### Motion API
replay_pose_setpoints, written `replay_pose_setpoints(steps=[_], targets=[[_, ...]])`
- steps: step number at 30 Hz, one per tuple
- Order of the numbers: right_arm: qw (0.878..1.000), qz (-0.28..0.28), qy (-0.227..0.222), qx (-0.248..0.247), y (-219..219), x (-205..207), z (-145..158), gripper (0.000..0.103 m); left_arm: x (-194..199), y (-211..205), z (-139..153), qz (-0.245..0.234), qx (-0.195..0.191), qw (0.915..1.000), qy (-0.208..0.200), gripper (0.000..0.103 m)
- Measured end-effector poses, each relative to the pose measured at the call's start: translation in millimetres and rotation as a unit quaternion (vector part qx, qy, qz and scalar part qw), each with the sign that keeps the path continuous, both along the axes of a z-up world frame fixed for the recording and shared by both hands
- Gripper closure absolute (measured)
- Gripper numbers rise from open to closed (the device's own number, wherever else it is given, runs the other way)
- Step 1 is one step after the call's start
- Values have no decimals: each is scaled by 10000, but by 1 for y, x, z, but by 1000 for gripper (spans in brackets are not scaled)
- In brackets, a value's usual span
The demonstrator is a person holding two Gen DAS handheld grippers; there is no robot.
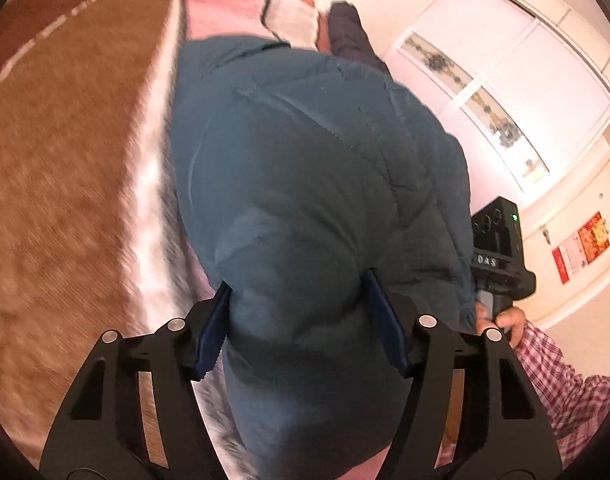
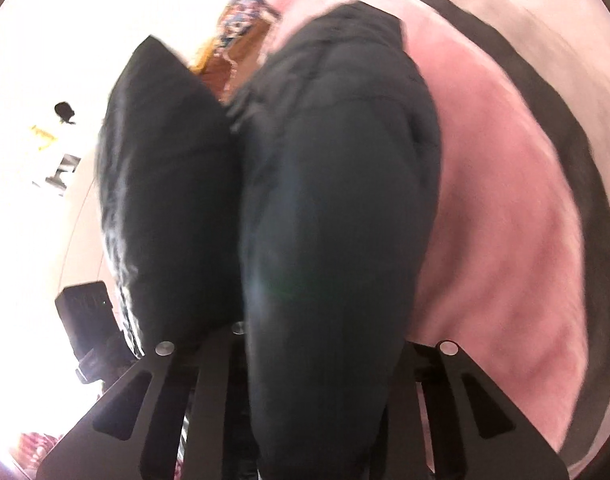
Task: Fold large clothes
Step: 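Lower the folded jacket onto the bed and open both grippers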
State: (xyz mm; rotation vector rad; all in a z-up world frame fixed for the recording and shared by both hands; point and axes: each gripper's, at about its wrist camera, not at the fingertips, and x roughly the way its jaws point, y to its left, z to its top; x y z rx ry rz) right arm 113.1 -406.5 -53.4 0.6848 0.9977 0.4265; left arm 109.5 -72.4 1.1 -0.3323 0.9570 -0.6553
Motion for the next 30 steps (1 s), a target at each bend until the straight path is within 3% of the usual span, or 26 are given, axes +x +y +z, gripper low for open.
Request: replay_pose_setpoints(steps=[8,14,19,22,24,27,30], targets=[[9976,514,-325,-336,93,73,20,80,69,75,26,871,378,9943,-494,39],[9929,893,-473,-635,158,125,14,80,86,128,-2,1262,432,9904,-358,39],[9929,893,-347,-699,151,136,3,79,73,134,-21,1273,311,9907,-362,36],[9954,717,-217,-598,146,141,-2,71,69,137,-23,1399,346,9890,-344,30],[9960,584,-168,-662,132,158,0,56,66,135,-20,1459,426,9878,-332,28],[9952,354,-140,-901,126,155,7,42,65,135,-12,1543,530,9861,-301,28],[9951,219,-256,-926,118,143,20,41,60,138,-3,1627,524,9847,-323,27]])
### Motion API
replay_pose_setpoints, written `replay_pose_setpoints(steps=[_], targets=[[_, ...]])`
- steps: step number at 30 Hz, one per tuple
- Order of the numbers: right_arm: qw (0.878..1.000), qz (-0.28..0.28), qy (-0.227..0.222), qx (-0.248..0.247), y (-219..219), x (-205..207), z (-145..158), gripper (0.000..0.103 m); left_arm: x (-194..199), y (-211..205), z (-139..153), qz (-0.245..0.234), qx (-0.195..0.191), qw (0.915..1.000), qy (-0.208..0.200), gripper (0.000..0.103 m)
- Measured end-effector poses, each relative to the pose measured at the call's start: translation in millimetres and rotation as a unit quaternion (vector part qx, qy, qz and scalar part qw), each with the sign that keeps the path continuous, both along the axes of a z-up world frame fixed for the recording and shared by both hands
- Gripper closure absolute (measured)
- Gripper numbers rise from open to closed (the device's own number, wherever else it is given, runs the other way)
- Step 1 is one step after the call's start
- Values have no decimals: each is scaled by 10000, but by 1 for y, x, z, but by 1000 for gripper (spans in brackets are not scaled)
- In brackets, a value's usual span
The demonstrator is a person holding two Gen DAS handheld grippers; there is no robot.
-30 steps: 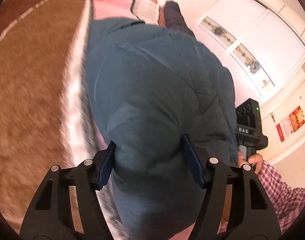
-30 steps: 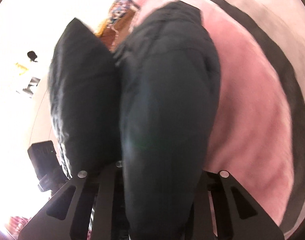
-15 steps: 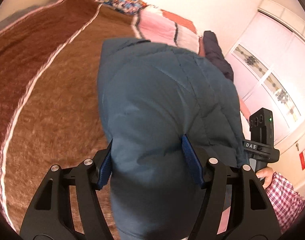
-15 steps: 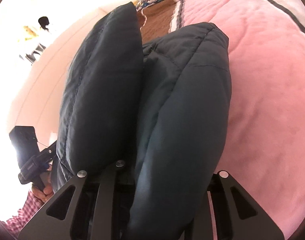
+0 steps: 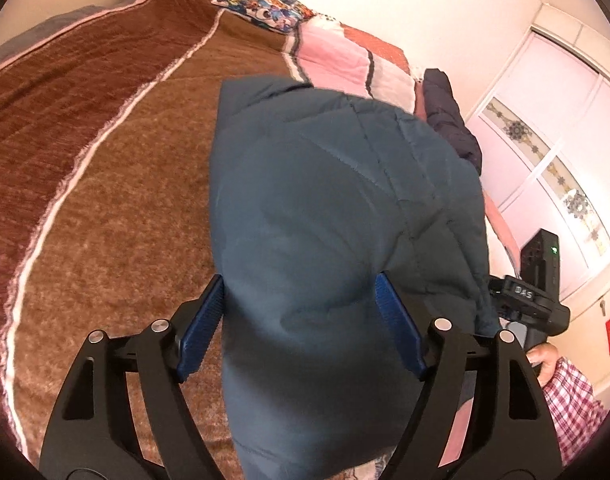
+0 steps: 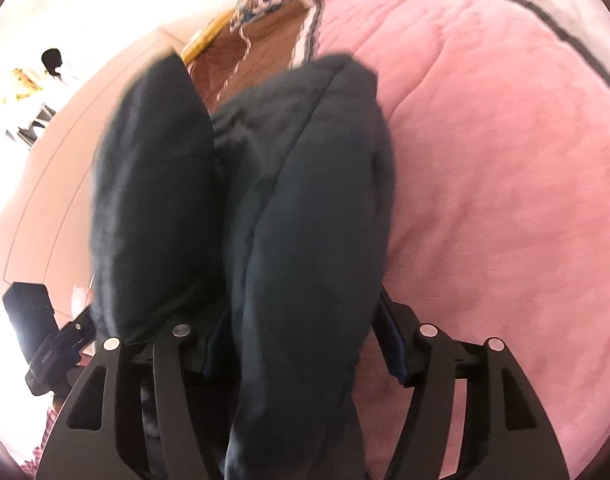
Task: Fold large clothes
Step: 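Lower the folded jacket onto the bed and open both grippers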
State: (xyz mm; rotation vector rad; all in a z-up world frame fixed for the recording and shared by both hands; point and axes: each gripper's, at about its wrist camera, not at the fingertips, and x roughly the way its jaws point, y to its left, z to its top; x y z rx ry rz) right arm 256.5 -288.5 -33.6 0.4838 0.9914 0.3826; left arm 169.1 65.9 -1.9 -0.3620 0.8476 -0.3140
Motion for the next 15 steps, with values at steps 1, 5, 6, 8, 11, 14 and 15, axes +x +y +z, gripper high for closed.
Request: replay_pose_setpoints(steps=[1,5,6,8,11,14,15], targets=[[10000,-60,-57,33,-5,-4,7,40,-2,1,3,10,-8,10000,-11,27],[9993,-256,-254,-9,-24,-23,26,37,-17,0,17,12,111,9999,-121,27],[9992,-274,-278,-27,-24,-31,31,37,-18,0,20,16,133,9998,-123,27],[9988,-334,-332,-117,-27,-45,35,37,-28,1,25,38,163,9998,-126,27],[9976,-421,-467,-289,-26,-74,41,37,-47,1,32,70,208,9997,-135,27],[9957,-510,-591,-490,-26,-102,43,37,-64,-2,37,103,327,9993,-135,27],[9944,-555,-626,-640,-24,-112,46,37,-71,-4,39,122,403,9990,-116,27]])
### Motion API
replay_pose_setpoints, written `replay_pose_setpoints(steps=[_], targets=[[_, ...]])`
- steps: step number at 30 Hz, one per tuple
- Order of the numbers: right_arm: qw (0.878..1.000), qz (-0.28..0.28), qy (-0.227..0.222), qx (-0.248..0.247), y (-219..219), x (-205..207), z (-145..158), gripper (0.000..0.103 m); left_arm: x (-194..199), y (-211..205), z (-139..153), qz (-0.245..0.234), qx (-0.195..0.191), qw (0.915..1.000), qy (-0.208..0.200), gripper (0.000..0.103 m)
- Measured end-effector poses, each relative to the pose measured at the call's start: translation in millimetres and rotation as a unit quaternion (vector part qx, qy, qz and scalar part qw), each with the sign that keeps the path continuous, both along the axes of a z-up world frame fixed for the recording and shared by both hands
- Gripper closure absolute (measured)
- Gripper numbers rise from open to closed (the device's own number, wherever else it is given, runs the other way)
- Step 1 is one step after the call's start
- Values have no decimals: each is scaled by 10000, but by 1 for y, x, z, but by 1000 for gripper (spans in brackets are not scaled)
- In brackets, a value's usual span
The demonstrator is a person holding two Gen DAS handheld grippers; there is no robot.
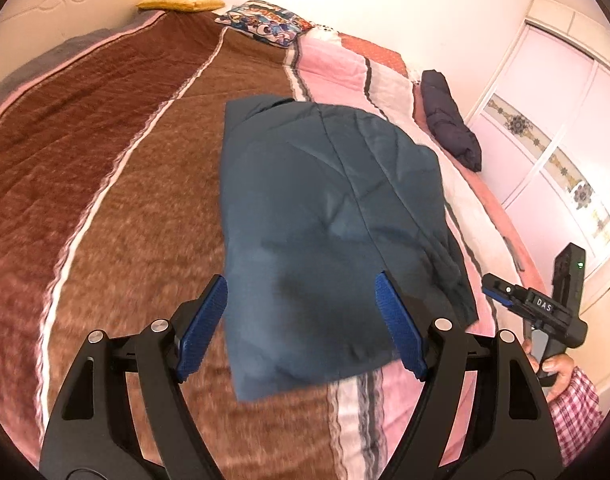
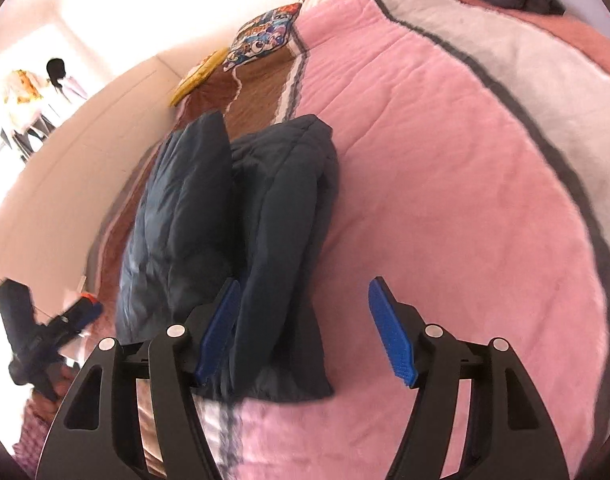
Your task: Fold large clothes
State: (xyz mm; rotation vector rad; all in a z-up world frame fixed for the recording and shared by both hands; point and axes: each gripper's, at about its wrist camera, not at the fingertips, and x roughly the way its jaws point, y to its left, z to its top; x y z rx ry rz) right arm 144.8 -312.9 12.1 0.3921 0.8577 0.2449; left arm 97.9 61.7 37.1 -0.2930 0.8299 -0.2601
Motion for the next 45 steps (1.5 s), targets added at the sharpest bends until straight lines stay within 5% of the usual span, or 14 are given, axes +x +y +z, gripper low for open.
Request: replay_pose_setpoints(steps=[11,19,26,45], targets=[[9968,83,206,-773,52,-78,-11,37,-82,-45,13,123,1153,9929,-250,27],[9949,44,171,-995,91,-121,-13,37,-127,-62,-4,320,1103,9934,40,27],[9913,38,92,-1311,115,-147,-20,37,-156,-71,-16,263,1434,9893,23,27],[9843,101,246,-1744,129,-173,-30,37,-174,-64,-19,450,1293,9903,225,35]])
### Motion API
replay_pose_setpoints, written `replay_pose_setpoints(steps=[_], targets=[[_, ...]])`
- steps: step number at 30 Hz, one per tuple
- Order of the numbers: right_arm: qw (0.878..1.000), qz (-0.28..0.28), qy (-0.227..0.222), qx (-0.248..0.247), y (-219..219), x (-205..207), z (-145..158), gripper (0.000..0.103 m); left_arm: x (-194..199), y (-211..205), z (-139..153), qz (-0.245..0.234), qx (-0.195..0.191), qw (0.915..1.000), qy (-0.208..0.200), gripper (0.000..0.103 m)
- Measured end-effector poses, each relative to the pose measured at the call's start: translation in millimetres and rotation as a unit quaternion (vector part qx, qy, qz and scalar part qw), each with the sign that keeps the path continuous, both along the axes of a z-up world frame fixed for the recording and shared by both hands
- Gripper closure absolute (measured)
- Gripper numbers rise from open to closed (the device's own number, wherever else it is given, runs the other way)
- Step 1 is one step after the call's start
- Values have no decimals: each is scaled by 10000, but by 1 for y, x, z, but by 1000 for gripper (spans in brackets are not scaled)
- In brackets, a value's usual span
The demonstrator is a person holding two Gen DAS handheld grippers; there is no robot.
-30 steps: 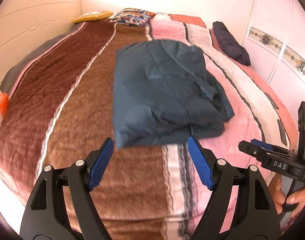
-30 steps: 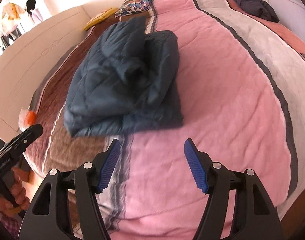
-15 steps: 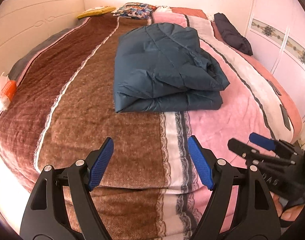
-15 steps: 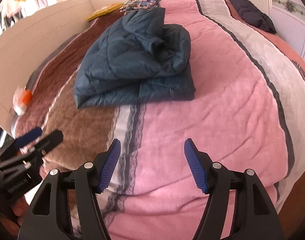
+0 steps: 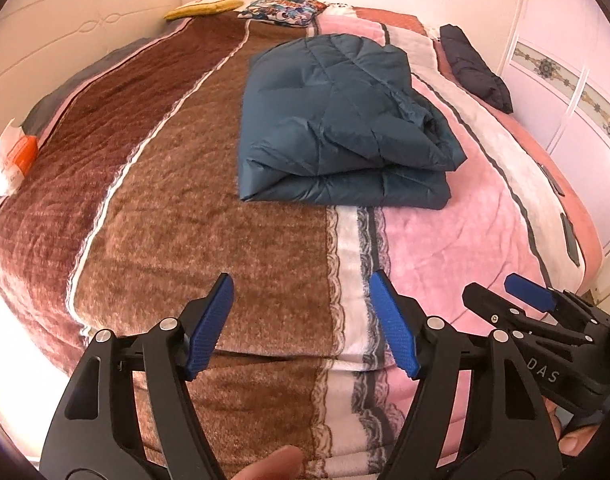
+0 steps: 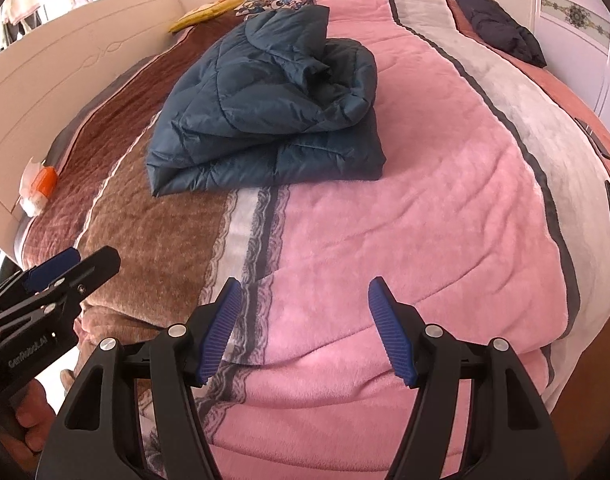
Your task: Fold large clothes
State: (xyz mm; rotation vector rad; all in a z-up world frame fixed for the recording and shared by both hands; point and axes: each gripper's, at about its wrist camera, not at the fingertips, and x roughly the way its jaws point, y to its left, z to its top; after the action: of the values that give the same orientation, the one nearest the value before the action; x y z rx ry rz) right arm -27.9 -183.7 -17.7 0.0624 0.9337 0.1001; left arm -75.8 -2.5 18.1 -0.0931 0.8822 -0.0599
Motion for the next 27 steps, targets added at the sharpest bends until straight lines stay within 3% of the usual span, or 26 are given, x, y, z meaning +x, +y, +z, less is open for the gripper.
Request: replay_pose_setpoints(steps=[27], targets=[[9999,-30,151,-3,-3,-1,-5,37,-1,-3,-1,-117,0,9999,41,36]])
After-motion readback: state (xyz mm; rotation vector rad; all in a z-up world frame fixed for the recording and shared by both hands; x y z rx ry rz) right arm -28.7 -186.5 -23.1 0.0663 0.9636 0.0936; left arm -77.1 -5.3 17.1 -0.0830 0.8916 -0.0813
